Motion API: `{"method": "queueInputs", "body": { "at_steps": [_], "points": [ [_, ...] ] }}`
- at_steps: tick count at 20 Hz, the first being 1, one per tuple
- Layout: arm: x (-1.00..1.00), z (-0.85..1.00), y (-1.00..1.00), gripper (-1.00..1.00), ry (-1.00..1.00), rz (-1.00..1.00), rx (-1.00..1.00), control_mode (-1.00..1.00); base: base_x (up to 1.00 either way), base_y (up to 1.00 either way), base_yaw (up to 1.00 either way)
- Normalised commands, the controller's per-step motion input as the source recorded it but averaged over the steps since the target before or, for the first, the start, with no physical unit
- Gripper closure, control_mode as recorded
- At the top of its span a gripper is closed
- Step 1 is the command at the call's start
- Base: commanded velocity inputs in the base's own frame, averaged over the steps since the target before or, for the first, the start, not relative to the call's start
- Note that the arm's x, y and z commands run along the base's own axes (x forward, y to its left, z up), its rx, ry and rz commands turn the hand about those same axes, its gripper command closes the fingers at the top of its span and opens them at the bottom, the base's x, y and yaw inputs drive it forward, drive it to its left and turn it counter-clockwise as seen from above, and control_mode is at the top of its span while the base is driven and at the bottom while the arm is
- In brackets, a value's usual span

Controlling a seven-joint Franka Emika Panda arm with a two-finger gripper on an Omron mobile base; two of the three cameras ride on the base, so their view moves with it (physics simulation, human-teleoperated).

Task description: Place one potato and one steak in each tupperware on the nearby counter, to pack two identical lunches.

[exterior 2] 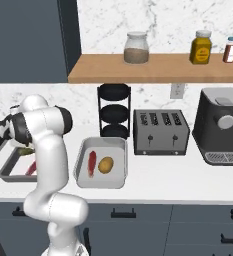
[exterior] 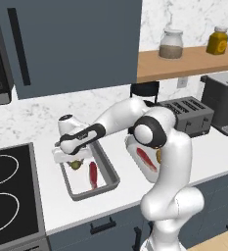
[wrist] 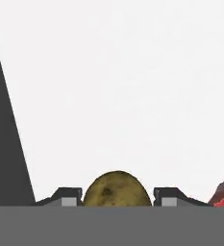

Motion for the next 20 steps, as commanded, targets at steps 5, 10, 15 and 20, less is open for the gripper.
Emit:
{"method": "queueInputs", "body": {
  "at_steps": [5,10,15,20],
  "points": [
    [0.03,0.02,0.08,-1.00,0.01,0.00,0.00,-1.00,0.00,0.00,0.00],
    [0.00,0.12,-0.01,-1.00,0.00,0.00,-0.02,-1.00,0.00,0.00,0.00],
    [-0.19,0.49,-0.40,-1.00,0.00,0.02,0.00,-1.00,0.00,0.00,0.00],
    [-0.76,0.74,-0.46,-1.00,-0.02,0.04,0.01,-1.00,0.00,0.00,0.00]
  ]
}}
